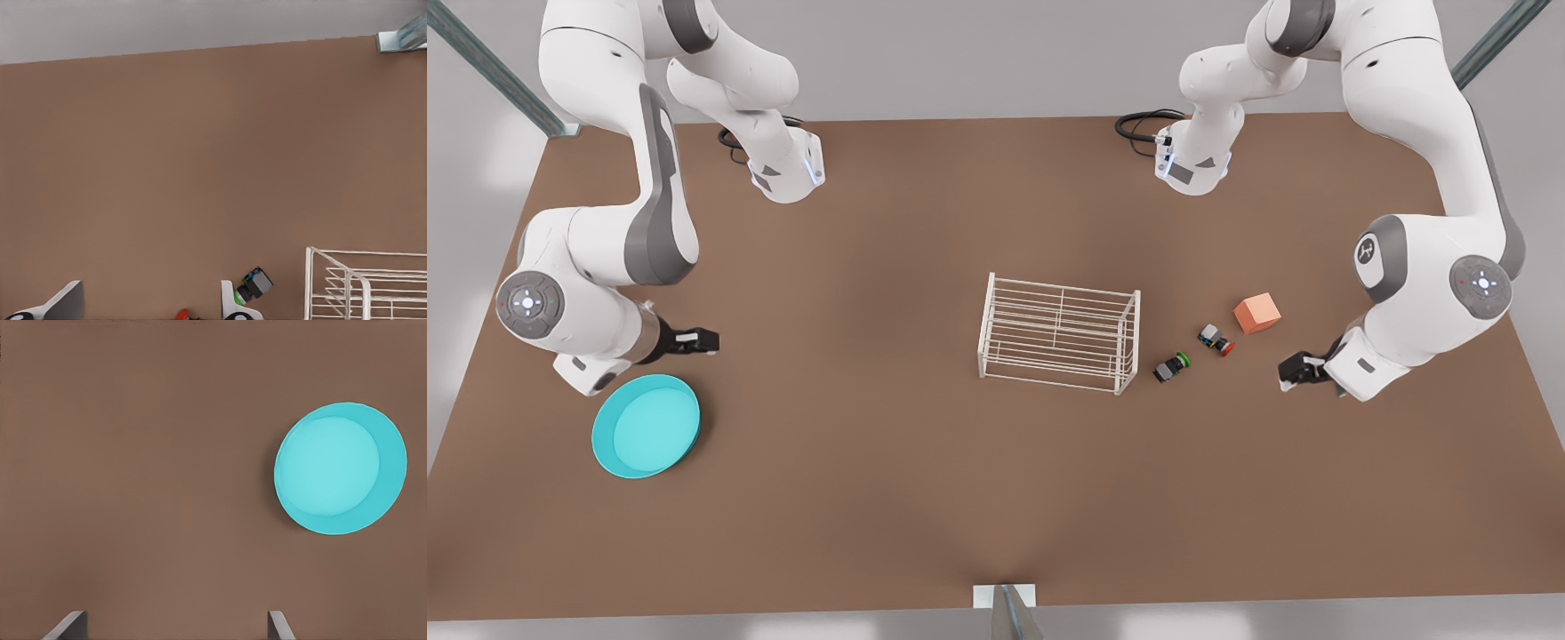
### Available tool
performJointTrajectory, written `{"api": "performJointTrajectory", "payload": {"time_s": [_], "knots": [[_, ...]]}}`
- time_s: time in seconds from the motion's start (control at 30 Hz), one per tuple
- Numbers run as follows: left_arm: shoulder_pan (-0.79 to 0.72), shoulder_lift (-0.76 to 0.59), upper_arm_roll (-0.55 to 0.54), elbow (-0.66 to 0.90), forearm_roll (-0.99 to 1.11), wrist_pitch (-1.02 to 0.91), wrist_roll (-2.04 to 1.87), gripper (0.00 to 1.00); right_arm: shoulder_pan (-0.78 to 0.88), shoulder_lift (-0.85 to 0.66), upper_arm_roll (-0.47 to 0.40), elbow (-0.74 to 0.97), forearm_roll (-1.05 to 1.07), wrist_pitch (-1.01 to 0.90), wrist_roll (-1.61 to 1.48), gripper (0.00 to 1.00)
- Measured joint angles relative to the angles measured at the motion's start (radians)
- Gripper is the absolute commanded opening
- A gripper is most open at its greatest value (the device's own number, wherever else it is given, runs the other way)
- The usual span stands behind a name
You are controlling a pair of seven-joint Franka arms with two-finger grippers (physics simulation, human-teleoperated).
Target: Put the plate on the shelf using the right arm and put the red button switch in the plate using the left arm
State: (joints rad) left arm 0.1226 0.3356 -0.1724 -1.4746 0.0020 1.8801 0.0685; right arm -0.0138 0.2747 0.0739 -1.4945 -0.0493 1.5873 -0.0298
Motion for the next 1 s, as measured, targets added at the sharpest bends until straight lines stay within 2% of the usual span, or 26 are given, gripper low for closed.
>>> {"api": "performJointTrajectory", "payload": {"time_s": [0.1, 0.23, 0.3, 0.37, 0.5, 0.67, 0.83, 1.0], "knots": [[0.016, 0.005, 0.003, 0.003, -0.026, 0.018, 0.005, 1.0, -0.008, 0.018, 0.0, 0.002, 0.003, 0.013, -0.008, 1.0], [0.046, 0.038, 0.002, -0.019, -0.051, 0.044, 0.008, 1.0, -0.144, 0.15, -0.002, 0.013, 0.039, 0.061, -0.04, 1.0], [0.006, 0.025, -0.003, -0.052, -0.026, 0.043, -0.016, 1.0, -0.226, 0.239, -0.002, 0.049, 0.049, 0.098, -0.062, 1.0], [-0.027, -0.007, -0.006, -0.122, -0.002, 0.046, -0.05, 1.0, -0.3, 0.311, -0.002, 0.079, 0.065, 0.133, -0.092, 1.0], [-0.088, -0.112, -0.007, -0.279, 0.021, 0.045, -0.137, 1.0, -0.335, 0.486, 0.0, 0.226, 0.08, 0.224, -0.142, 1.0], [-0.09, -0.234, -0.01, -0.574, 0.017, 0.108, -0.258, 1.0, -0.456, 0.561, 0.002, 0.257, 0.217, 0.291, -0.217, 1.0], [-0.082, -0.232, -0.005, -0.701, -0.062, 0.21, -0.368, 1.0, -0.54, 0.603, -0.002, 0.256, 0.27, 0.313, -0.336, 1.0], [-0.044, -0.22, -0.002, -0.8, -0.12, 0.336, -0.456, 1.0, -0.523, 0.656, -0.006, 0.254, 0.231, 0.334, -0.438, 1.0]]}}
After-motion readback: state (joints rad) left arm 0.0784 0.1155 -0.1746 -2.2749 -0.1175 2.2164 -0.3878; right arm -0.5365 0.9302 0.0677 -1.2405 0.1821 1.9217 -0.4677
